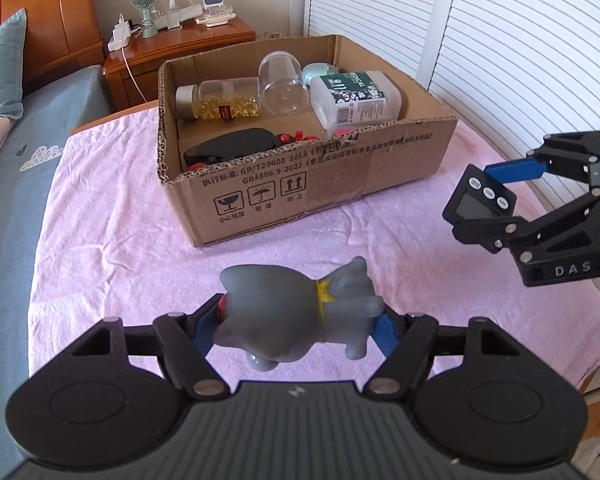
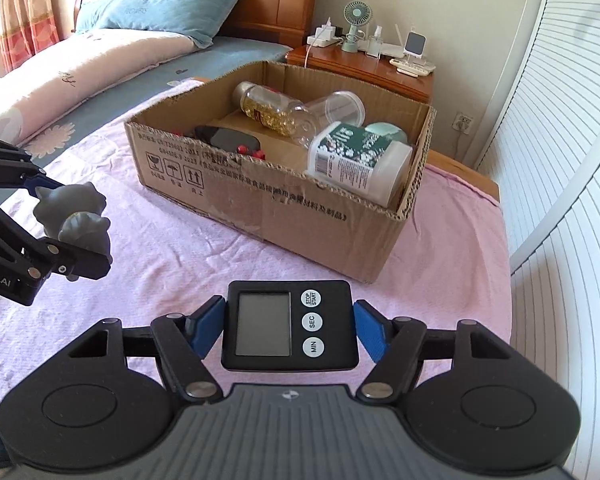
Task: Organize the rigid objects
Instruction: 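Carry timer into box and open right gripper while left lifts elephant, then lower gray elephant into box and open left gripper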
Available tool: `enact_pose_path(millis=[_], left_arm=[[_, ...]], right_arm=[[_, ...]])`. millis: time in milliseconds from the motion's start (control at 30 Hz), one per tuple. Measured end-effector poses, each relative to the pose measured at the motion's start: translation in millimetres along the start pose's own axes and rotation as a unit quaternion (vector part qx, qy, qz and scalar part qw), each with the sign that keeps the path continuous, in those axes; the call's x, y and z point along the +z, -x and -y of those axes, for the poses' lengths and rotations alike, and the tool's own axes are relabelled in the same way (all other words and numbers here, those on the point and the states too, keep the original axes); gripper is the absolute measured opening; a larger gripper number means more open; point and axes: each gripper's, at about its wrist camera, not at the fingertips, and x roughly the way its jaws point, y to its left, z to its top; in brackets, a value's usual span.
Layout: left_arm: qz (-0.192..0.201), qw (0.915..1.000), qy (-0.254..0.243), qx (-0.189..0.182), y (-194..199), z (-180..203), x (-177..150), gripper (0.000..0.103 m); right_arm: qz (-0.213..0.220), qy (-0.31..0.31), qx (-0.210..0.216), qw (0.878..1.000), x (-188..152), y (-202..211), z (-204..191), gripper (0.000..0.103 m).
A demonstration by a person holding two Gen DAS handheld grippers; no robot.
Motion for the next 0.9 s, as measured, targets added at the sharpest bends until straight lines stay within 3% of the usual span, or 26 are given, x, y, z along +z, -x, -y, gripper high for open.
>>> enact_pose_path(millis=[200, 333, 467, 700, 833, 900], left_arm=[[0.012, 0.9999, -0.010, -0.004, 16.5, -4.0, 6.1, 0.073], [0.025, 0.9995, -0.017, -0.001, 24.0, -3.6, 10.4, 0.073], [0.035, 0.9992, -0.018, -0.002, 30.1, -6.1, 14.0, 0.073], [0.048, 0.9987, -0.018, 0.002, 31.8, -10.7, 22.3, 0.073], [0.055, 0.9983, -0.018, 0.002, 31.3, -11.4, 29.9, 0.073], [0.059, 0.9981, -0.017, 0.001, 31.3, -11.8, 34.8, 0.073]], right_arm=[[0.041, -0.004, 0.006, 0.999, 34.4, 22.2, 8.3, 0.074], [0.052, -0.018, -0.006, 0.998, 64.8, 12.1, 16.4, 0.074], [0.034, -0.042, -0.013, 0.998, 86.1, -14.6, 25.5, 0.074], [0.003, -0.073, -0.026, 0.997, 87.8, -49.6, 29.5, 0.074], [0.017, -0.094, -0.028, 0.995, 85.8, -45.9, 32.9, 0.102], [0.033, -0.107, -0.036, 0.993, 84.8, -36.7, 34.1, 0.103]])
